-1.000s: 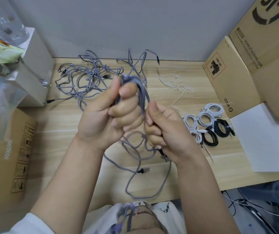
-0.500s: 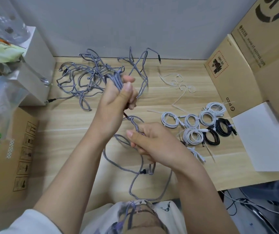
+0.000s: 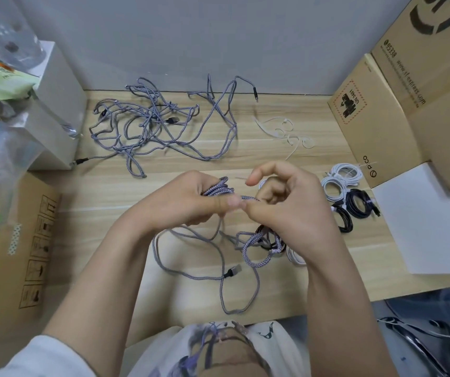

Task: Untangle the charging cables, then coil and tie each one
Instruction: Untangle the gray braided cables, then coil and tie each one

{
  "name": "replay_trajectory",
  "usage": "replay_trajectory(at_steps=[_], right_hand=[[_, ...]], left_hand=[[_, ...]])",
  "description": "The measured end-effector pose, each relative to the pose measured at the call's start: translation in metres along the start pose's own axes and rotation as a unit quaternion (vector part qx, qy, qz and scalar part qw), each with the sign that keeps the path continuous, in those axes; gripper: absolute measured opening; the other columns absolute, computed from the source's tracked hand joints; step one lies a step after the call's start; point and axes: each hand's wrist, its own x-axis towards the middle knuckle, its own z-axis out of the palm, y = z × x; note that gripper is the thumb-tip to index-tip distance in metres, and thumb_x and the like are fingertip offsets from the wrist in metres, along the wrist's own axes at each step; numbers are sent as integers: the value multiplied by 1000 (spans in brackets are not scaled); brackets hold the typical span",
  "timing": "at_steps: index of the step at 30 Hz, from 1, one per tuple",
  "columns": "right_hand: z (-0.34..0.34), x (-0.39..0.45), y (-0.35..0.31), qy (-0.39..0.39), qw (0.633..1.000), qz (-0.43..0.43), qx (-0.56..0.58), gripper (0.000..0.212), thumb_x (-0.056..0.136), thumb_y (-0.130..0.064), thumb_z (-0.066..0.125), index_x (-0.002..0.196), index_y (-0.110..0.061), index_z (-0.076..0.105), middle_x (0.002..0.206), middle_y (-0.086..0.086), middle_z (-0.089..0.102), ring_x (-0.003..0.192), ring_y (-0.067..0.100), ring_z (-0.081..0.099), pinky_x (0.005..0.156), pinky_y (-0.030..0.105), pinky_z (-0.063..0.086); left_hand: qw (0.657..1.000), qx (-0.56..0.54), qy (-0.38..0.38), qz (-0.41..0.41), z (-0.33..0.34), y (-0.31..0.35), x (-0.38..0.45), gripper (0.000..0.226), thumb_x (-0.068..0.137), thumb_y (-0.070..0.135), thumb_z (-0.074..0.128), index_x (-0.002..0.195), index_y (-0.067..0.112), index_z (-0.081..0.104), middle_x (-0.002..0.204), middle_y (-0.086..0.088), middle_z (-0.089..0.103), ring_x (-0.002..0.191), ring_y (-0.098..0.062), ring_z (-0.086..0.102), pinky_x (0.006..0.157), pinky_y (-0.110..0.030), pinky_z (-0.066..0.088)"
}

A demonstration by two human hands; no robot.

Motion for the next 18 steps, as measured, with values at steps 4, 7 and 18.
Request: replay_trajectory(at_steps=[4,7,18], right_hand=[[2,1,0,88,988,-27,-124,28,59,-7,69,65,-32,58,60,-13,52,66,8,51,70,29,43],[6,0,-1,143,973,-57,-172,22,50,-23,61,63,-40,57,90,-18,49,97,9,51,92,46,41],[-3,1,-4,176,980,16,89,19,84,-8,67,73,-22,61,56,-7,59,53,3,55,60,17,46]], left_hand=[[1000,22,18,11,-3,3,-4,35,64,36,76,54,17,48,49,6,32,46,-11,26,42,-21,21],[999,-32,41,15,-3,5,-5,33,70,27,68,45,24,48,42,10,31,41,-6,26,40,-17,21],[987,-81,136,32,-6,4,-1,36,72,23,70,56,18,38,42,9,32,38,-7,28,39,-16,24]])
